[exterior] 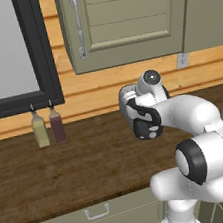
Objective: Start the toaster. Once the lever pops up, take the bread to the plate on the dining counter.
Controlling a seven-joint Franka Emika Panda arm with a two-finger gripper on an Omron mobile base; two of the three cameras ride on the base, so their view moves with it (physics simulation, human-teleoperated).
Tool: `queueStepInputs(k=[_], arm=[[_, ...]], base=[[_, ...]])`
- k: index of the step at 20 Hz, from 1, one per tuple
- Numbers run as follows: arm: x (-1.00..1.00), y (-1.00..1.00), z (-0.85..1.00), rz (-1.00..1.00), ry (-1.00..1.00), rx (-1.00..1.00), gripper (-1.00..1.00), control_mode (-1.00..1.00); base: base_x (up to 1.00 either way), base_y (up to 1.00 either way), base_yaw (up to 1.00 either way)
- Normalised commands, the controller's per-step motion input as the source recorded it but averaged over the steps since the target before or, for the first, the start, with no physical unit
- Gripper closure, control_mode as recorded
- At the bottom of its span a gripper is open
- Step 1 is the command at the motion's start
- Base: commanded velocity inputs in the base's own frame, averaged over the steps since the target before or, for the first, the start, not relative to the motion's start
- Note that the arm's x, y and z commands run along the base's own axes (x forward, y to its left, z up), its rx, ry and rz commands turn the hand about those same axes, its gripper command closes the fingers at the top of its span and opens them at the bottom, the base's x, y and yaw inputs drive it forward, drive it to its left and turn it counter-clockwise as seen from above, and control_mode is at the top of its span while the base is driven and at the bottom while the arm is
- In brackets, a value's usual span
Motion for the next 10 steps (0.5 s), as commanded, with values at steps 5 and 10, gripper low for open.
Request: queueStepInputs(k=[5, 10], arm=[[0.00, 0.00, 0.00, 0.00, 0.00, 0.00, -1.00, -1.00], [0.00, 0.00, 0.00, 0.00, 0.00, 0.00, -1.00, -1.00]], base=[[0.00, 0.00, 0.00], [0.00, 0.00, 0.00]])
